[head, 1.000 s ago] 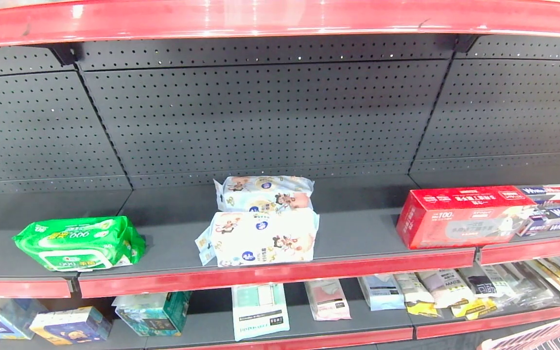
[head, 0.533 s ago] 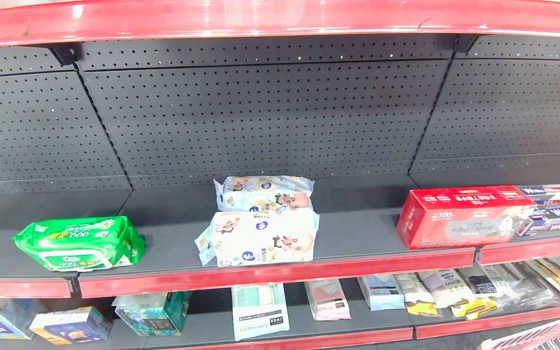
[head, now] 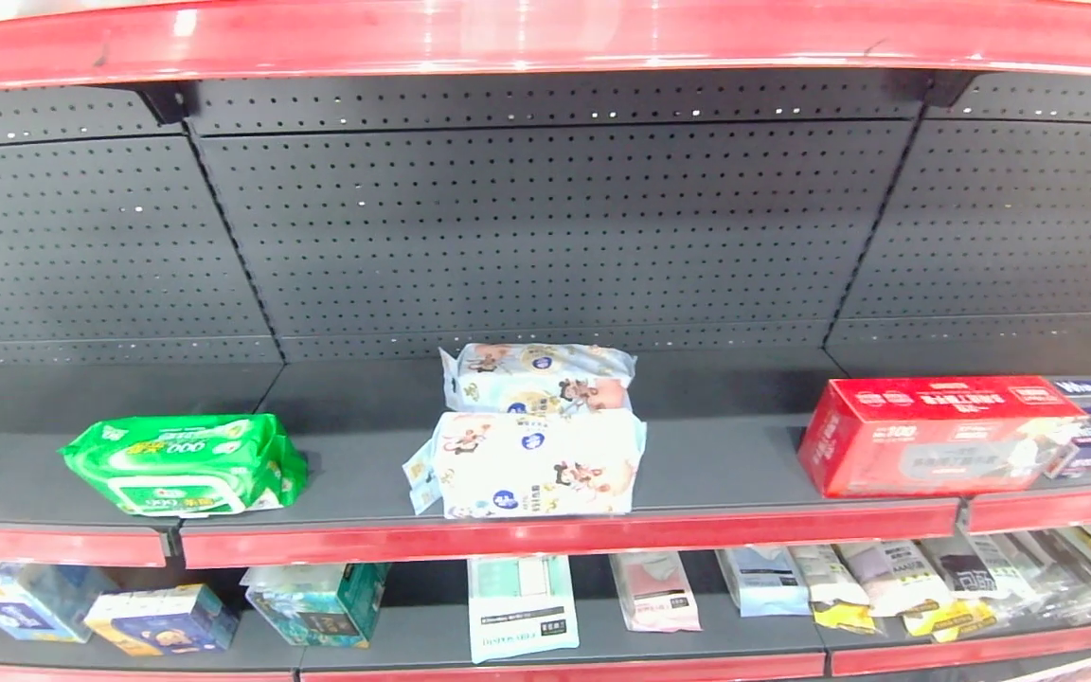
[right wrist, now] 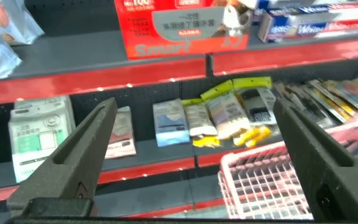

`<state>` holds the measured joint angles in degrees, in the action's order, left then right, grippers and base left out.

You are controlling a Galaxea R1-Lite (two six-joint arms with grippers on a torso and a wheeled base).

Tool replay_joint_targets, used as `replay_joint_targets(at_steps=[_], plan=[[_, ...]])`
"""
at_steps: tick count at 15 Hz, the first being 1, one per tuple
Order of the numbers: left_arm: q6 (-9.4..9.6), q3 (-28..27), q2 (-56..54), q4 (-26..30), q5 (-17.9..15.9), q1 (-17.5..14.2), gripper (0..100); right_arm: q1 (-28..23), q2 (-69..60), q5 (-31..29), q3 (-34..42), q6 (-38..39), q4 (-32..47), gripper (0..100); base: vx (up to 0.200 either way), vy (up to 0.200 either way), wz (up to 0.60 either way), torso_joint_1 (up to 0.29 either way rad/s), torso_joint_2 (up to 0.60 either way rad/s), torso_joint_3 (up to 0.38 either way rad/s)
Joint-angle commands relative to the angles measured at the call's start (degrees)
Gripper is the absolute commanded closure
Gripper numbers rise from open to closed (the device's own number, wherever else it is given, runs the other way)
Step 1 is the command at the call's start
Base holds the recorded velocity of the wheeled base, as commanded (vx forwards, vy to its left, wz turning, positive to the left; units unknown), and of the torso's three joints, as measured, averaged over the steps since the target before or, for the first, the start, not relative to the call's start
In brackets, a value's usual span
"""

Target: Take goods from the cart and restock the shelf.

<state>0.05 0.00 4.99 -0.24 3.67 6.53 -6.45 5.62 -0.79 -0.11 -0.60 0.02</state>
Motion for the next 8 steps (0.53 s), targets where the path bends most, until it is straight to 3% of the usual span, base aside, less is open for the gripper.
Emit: replay_joint_targets(at_steps=[1, 8], plan=[[-0.05, 0.0, 0.4, 0.0, 0.0, 0.1, 0, -0.1, 0.1, -0.1, -0.1, 0.0, 0.0, 0, 0.000, 0.000, 0.00, 0.000, 0.00, 0.000], [-0.05, 0.0, 0.5, 0.1, -0.2, 0.1, 0, -0.1, 0.1, 0.0, 0.0, -0.1, 0.0, 0, 0.000, 0.000, 0.00, 0.000, 0.00, 0.000]])
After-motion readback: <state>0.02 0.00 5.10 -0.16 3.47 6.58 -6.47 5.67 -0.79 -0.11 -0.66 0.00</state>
